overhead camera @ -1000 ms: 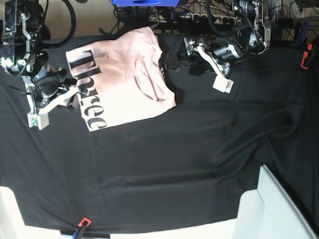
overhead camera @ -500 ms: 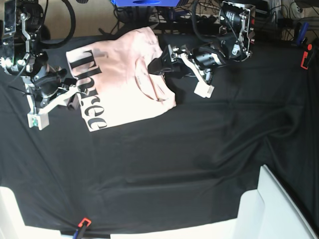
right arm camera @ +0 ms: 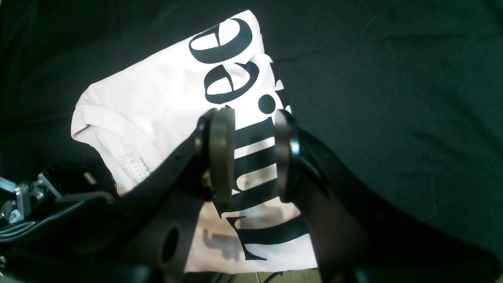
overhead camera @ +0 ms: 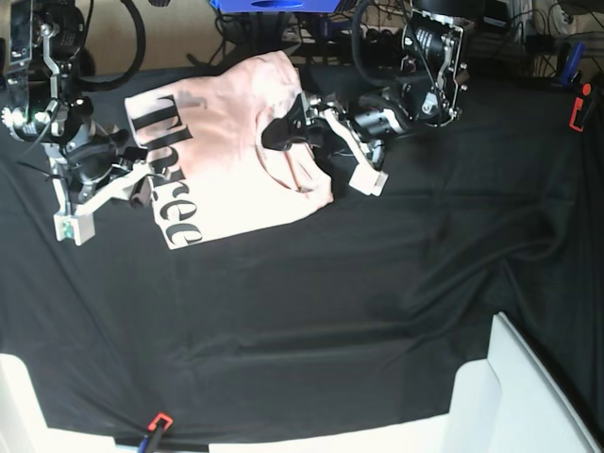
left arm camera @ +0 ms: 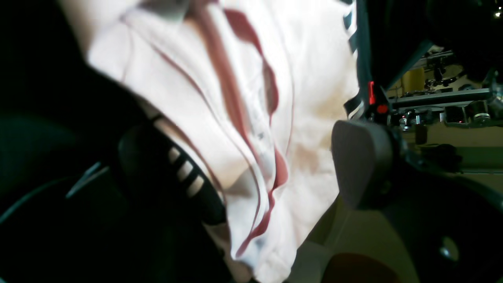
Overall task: Fold the T-shirt properly
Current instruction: 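Lower the left gripper onto the shirt's collar edge and grasp it, then lift and drag the grasped shirt edge with the left gripper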
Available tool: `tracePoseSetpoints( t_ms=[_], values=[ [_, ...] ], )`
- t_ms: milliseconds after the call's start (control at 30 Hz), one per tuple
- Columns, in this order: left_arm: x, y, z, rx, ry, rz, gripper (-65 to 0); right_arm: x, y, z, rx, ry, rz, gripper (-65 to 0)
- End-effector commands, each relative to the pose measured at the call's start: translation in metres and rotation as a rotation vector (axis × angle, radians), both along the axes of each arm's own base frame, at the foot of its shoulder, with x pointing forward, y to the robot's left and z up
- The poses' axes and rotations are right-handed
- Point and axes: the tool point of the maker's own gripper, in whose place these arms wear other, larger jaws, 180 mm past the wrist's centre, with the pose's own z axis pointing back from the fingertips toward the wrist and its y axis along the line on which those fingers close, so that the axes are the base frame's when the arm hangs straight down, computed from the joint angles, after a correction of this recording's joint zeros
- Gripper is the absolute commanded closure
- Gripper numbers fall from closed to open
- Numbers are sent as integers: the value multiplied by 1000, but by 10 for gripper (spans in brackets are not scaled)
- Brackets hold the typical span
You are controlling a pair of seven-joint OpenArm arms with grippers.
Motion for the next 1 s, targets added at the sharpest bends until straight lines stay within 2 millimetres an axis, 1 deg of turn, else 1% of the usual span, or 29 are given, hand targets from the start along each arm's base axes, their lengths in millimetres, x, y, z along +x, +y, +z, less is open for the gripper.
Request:
tracePoseSetpoints(
  t_ms=[0,33,100,167,267,400,500,633,733,833,967],
  values=[
    [9,-1,9,-20,-37,5,-650,4,-1,8,1,-35,-1,-167],
    [14,-1,12,-20,-48,2,-650,3,-2,7,1,-32,-1,-167],
    [15,-11,13,-26,-52,-28,-650,1,-2,6,1,-27,-1,-167],
    [19,-16,13,-22,-57,-60,-650,0,-2,5,1,-26,-1,-167],
    [21,-25,5,-25,-34,-98,-650,0,-2,5,1,-26,-1,-167],
    [31,-26,1,-13,-15,-92,-650,0,-2,5,1,-24,-1,-167],
    [31,-29,1,-14,-17,-107,-650,0,-1,5,2,-24,-1,-167],
    [27,-47,4,-14,-29,-183,-650,0,-1,5,2,-24,-1,-167],
    [26,-49,5,-15,-33,-190,-650,0,-1,5,2,-24,-1,-167],
    [24,-45,1,-5,-23,-189,-650,0,-2,5,1,-25,-4,-167],
    [23,-45,1,1,-24,-200,-650,0,-2,5,2,-25,-3,-167]
  ],
)
